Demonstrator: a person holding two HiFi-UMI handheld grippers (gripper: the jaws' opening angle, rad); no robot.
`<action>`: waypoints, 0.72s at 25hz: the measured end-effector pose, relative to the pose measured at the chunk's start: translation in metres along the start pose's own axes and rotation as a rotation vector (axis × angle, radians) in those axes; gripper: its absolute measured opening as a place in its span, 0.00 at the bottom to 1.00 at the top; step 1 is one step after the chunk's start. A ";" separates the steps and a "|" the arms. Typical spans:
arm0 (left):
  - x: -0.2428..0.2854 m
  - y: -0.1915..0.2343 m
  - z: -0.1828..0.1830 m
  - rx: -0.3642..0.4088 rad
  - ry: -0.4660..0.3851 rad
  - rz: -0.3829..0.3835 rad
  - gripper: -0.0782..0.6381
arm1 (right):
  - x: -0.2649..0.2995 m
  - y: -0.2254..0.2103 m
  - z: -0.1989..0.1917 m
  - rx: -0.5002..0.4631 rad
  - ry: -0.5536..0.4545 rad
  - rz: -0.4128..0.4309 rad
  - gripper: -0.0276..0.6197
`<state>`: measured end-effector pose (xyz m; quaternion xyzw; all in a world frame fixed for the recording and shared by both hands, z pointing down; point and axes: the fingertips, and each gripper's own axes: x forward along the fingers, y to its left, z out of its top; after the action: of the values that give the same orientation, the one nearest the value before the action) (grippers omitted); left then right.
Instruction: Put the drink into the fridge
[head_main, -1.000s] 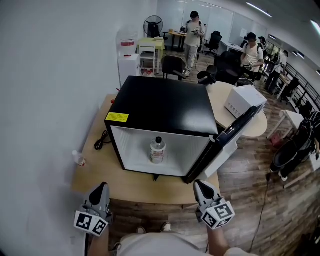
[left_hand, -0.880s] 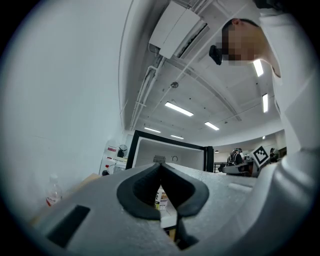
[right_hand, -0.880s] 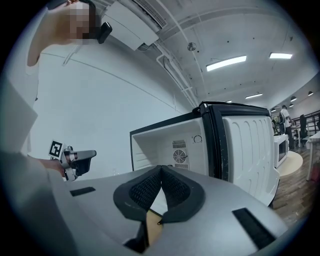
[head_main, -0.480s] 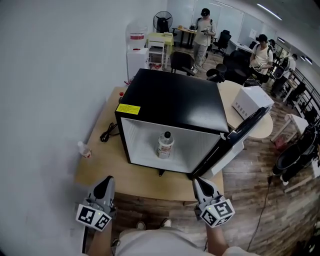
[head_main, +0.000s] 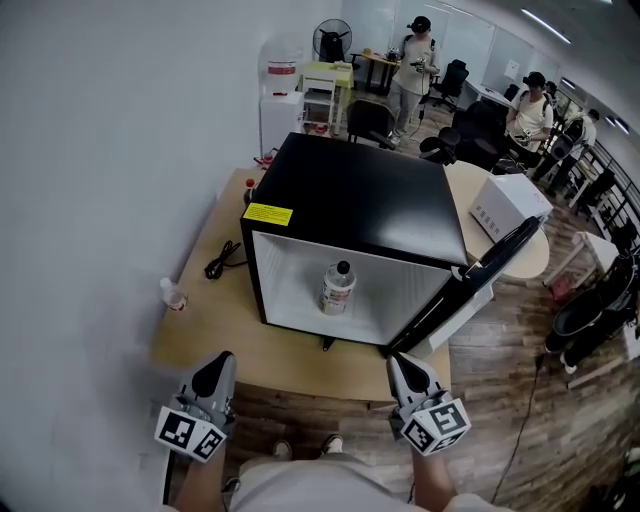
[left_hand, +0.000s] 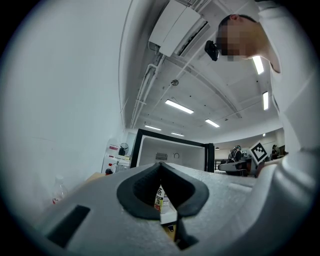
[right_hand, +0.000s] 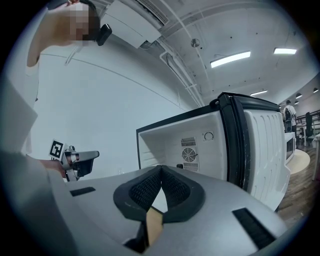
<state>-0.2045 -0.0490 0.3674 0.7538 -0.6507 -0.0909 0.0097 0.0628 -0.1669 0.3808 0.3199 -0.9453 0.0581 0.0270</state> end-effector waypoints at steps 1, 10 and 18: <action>0.000 -0.001 0.000 0.001 0.002 -0.006 0.13 | 0.000 0.001 0.000 0.002 0.000 -0.002 0.05; 0.003 -0.006 -0.006 -0.003 0.004 -0.041 0.13 | -0.011 0.003 -0.004 -0.039 -0.005 -0.080 0.05; 0.001 -0.007 -0.015 -0.019 0.004 -0.063 0.13 | -0.018 0.007 -0.007 -0.039 -0.021 -0.100 0.05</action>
<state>-0.1956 -0.0506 0.3808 0.7741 -0.6256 -0.0960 0.0151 0.0727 -0.1493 0.3853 0.3666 -0.9293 0.0351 0.0260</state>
